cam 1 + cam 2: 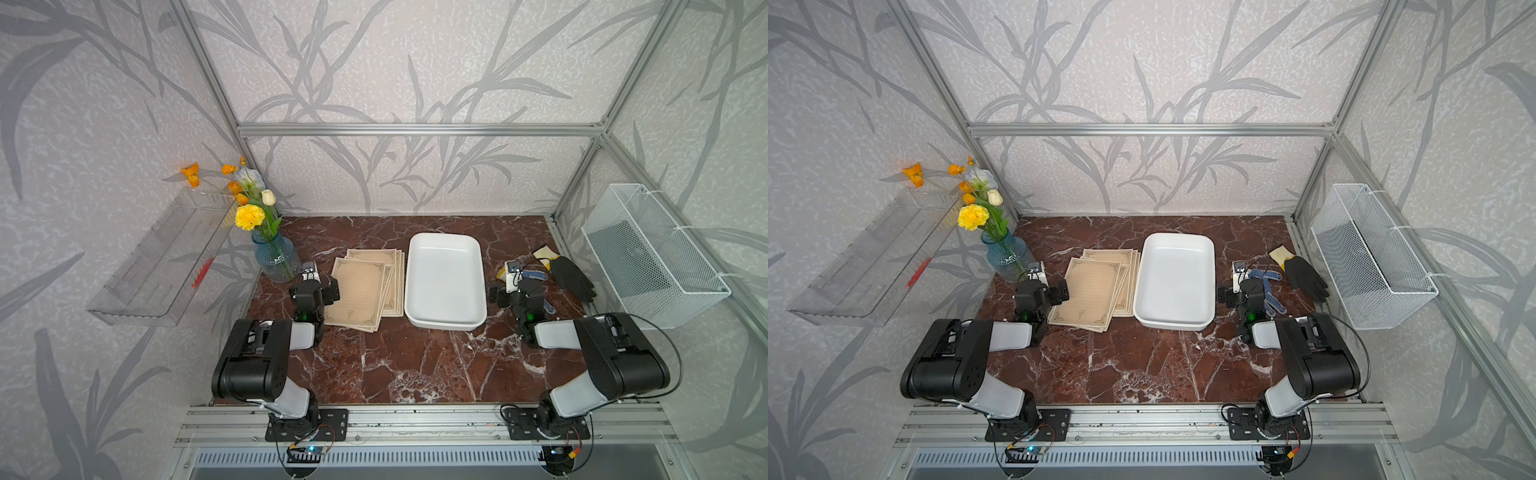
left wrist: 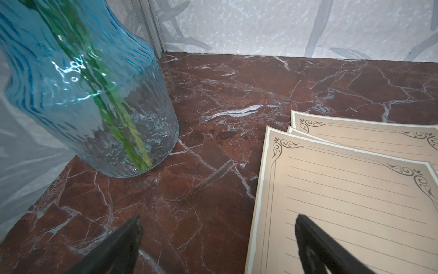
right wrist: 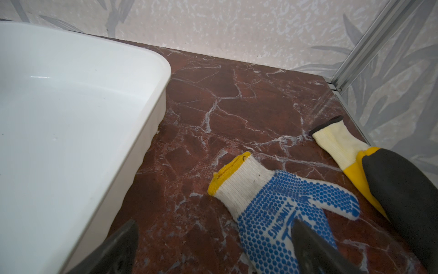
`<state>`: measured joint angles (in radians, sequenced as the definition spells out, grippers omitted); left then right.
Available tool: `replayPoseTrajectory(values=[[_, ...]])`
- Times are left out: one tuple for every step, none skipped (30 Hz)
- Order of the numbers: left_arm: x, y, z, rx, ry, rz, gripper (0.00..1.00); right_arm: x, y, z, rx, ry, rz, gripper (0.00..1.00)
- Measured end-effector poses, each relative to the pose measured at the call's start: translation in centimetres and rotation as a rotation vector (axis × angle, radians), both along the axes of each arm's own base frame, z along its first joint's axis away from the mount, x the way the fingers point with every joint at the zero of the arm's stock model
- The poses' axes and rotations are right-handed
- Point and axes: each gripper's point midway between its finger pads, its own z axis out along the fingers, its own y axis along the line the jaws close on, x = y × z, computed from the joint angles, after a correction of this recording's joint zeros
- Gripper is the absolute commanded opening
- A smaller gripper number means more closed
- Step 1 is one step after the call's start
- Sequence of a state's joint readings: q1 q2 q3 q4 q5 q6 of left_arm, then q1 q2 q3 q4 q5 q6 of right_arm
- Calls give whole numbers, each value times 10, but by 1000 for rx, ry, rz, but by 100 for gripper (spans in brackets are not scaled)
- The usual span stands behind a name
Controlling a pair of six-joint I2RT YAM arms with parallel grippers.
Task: Take out the stationery paper from the storage box
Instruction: Reset both arms
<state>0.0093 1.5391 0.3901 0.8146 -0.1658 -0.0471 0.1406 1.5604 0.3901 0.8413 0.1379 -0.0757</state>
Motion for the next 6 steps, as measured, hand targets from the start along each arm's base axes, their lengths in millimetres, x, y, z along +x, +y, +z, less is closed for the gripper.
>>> replayPoseTrajectory(values=[[0, 0, 0, -2, -1, 0, 100, 0, 0, 0, 0, 0, 0, 99], [0, 1, 0, -2, -1, 1, 100, 0, 0, 0, 0, 0, 0, 99], [0, 1, 0, -3, 0, 2, 100, 0, 0, 0, 0, 0, 0, 99], [0, 1, 0, -3, 0, 2, 100, 0, 0, 0, 0, 0, 0, 99], [0, 1, 0, -2, 0, 2, 100, 0, 0, 0, 0, 0, 0, 99], [0, 1, 0, -2, -1, 2, 100, 0, 0, 0, 0, 0, 0, 99]])
